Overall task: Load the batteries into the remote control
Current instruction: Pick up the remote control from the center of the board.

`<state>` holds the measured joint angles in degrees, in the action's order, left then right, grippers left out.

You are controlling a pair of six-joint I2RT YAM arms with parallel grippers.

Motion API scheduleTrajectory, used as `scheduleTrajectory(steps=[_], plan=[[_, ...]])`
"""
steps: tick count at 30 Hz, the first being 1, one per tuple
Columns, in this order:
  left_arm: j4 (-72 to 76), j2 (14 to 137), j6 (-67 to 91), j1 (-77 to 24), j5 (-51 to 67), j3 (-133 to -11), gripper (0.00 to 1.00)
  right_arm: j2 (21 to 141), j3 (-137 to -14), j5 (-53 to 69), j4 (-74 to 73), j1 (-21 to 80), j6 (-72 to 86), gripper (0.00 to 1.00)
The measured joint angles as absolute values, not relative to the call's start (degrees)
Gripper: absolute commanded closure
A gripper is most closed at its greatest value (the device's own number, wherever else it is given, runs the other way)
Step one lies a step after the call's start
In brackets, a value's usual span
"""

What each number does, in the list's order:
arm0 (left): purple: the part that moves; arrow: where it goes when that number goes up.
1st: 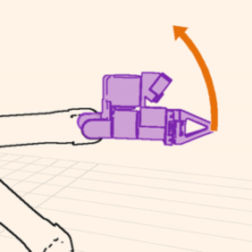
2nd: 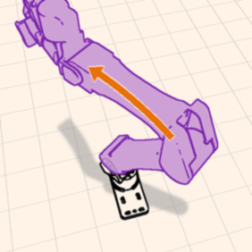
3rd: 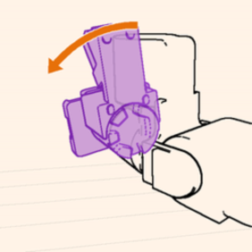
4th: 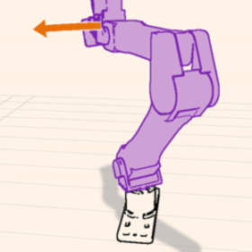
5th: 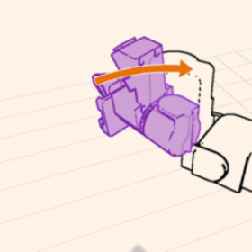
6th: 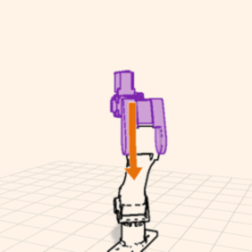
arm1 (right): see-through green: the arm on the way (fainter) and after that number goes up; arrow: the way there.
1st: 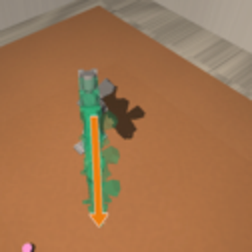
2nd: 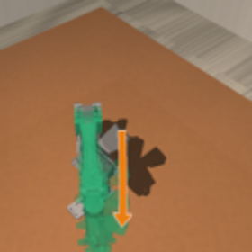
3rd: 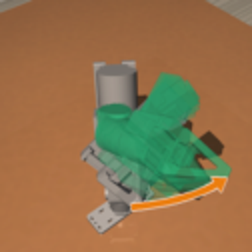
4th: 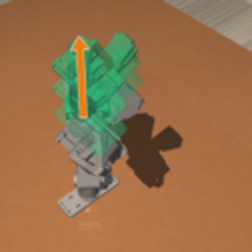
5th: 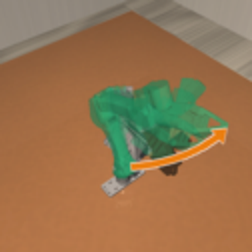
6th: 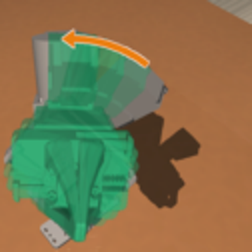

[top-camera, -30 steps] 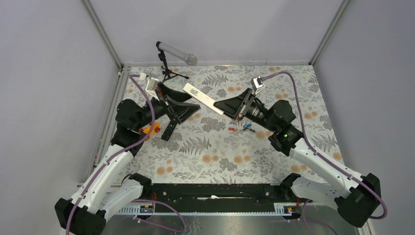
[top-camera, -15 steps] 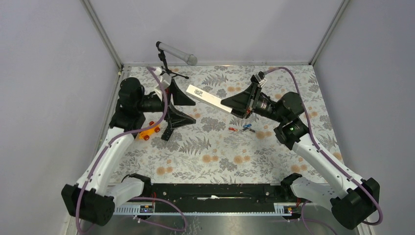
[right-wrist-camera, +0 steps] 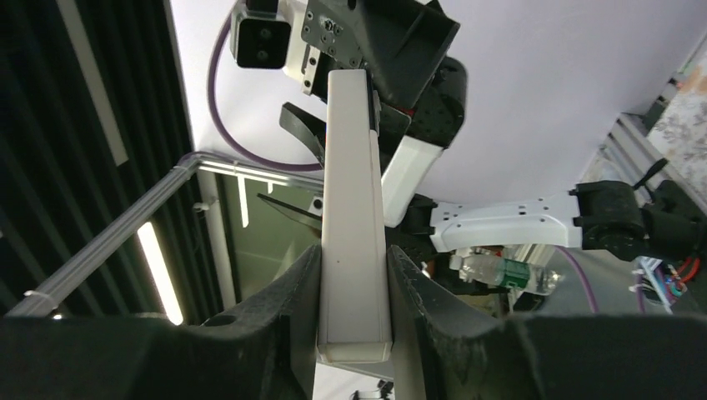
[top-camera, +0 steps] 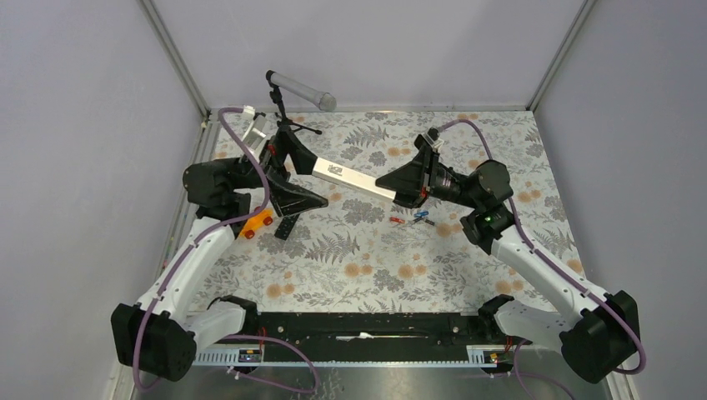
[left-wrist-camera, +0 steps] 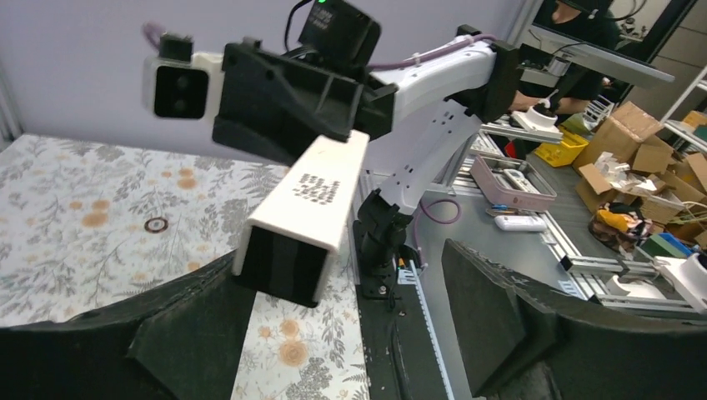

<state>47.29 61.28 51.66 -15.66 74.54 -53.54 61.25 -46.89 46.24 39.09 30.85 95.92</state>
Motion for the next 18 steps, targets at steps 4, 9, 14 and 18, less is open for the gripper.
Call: scheduleTrajectory(steps=[4, 9, 14, 18], plan=[[66.0, 64.4, 65.9, -15.7, 74.1, -52.8, 0.24, 63.6, -46.3, 47.4, 45.7, 30.9, 101.7, 1.00], [74.1, 67.8, 73.6, -16.0, 73.2, -52.8, 0.28, 64.7, -46.0, 48.6, 48.6, 30.9, 105.4, 1.00], [77.1, 68.0, 75.9, -16.3, 72.0, -52.8, 0.38, 64.9, -45.7, 49.1, 50.3, 30.9, 106.8, 1.00], [77.8, 68.0, 76.4, -16.5, 71.2, -52.8, 0.43, 65.4, -45.7, 49.2, 51.3, 30.9, 107.6, 1.00]])
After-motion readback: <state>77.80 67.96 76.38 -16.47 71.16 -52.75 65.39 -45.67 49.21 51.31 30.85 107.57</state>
